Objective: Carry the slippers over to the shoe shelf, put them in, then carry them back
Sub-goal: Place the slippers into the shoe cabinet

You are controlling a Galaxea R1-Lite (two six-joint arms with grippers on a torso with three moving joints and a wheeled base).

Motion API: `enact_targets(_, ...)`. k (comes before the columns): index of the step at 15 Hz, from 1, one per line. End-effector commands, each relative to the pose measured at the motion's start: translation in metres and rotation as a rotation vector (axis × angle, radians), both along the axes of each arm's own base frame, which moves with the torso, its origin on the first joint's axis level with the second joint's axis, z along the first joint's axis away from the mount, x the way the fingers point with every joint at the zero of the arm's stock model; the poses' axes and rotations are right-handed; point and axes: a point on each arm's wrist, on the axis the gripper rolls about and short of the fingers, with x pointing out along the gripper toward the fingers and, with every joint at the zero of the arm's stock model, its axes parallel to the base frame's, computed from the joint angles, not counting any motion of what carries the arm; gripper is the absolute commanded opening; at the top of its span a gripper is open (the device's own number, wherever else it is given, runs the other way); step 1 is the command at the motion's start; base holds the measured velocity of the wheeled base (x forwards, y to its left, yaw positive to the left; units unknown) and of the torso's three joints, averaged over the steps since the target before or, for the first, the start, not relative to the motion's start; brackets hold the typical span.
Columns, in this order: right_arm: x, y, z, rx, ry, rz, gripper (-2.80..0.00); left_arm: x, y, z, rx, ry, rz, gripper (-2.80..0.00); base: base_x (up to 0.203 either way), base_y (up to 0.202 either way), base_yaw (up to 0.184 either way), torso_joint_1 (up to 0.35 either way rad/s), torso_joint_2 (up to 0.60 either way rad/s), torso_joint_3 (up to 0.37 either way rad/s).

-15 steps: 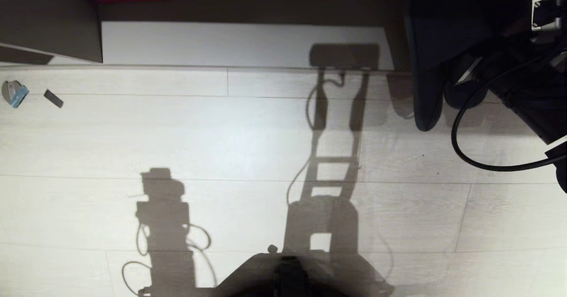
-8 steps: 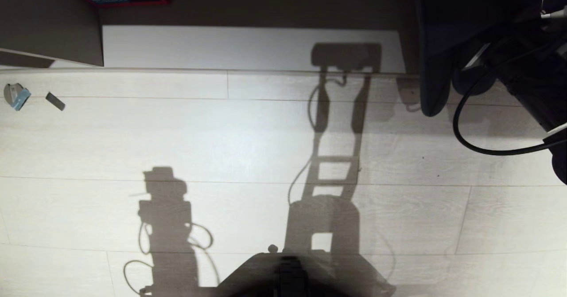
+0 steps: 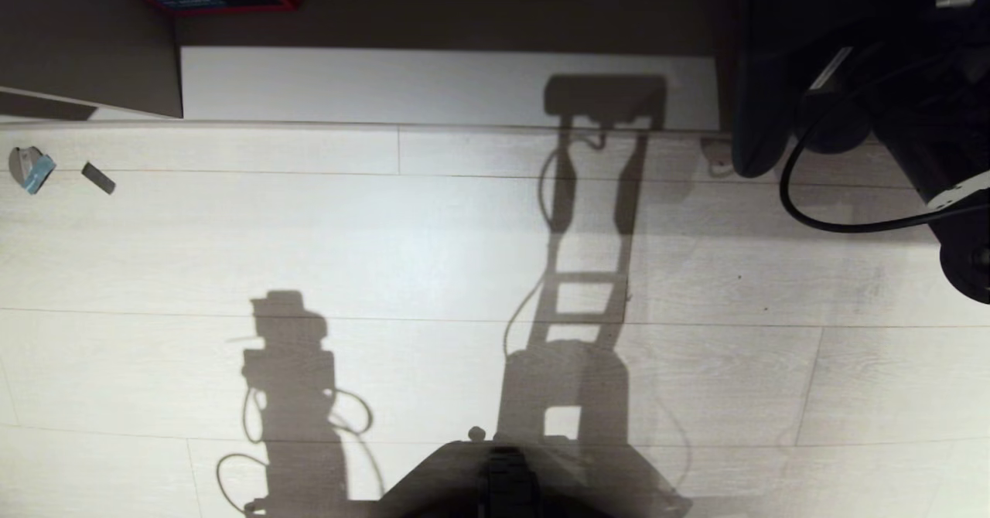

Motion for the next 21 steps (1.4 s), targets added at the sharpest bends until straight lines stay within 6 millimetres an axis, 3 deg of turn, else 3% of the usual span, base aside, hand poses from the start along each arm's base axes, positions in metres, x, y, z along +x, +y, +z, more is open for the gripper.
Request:
enact_targets(1,0.0010,0.0004,-0.0004,0.023,0.003,-0.012,-2.80,0.0000,0.0000,0.0000,0.000,0.000,0.000,-2.80,0.000,0.000,0.000,0.000,0.00,0.000)
enact_targets(7,0.0009,0.0012,-0.0001,0.045,-0.002,-0.004,-2.80,0.0000,0.0000,0.0000,0.000,0.000,0.000,-2.80,0.000,0.000,0.000,0.000,0.00,0.000)
enact_targets(8,0.0014,0.0013,-0.0006,0.045,0.000,-0.004,0.00,0.0000,0.0000,0.0000,0.000,0.000,0.000,-2.80,0.000,0.000,0.000,0.000,0.00,0.000)
enact_targets(21,0.0017,0.0007,-0.0076,0.047,0.063,-0.029,0.00,0.0000,0.0000,0.0000,0.001,0.000,0.000,-2.80,0.000,0.000,0.000,0.000,0.00,0.000)
